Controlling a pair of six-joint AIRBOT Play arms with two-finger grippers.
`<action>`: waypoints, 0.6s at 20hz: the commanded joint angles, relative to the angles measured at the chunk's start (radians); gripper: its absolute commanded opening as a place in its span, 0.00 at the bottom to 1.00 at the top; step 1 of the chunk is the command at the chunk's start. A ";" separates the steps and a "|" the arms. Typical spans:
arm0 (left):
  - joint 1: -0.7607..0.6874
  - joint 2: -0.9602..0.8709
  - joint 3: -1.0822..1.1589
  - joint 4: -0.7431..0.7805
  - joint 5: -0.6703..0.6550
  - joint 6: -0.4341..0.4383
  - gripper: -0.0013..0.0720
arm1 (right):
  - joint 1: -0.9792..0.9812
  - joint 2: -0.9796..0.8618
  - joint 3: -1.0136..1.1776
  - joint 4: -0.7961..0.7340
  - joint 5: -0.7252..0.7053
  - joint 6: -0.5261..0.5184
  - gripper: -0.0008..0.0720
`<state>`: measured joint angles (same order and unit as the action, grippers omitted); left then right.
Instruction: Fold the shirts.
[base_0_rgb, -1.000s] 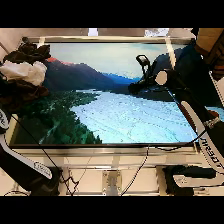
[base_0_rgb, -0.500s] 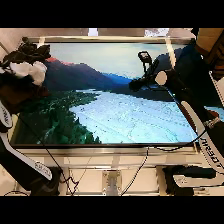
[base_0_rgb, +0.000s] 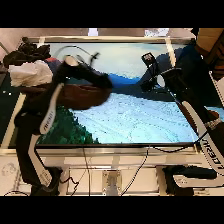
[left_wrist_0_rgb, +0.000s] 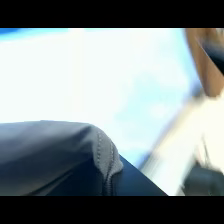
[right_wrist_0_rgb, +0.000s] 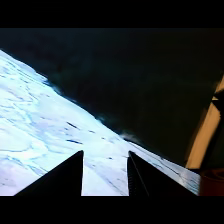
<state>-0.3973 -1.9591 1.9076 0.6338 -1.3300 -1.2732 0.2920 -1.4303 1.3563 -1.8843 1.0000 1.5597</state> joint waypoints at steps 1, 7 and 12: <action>-0.252 0.000 0.001 -0.035 -0.033 0.013 0.03 | -0.069 0.030 0.001 -0.153 0.076 0.024 0.44; -0.175 0.003 0.068 0.171 -0.112 -0.137 0.71 | -0.288 0.059 -0.004 0.230 0.093 -0.035 0.80; 0.100 0.031 0.161 0.240 -0.117 -0.301 0.71 | -0.356 0.058 -0.118 0.909 0.140 -0.290 0.80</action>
<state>-0.4248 -1.9427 2.0331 0.8181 -1.4368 -1.4734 -0.0292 -1.3739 1.2980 -1.3033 1.1057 1.3777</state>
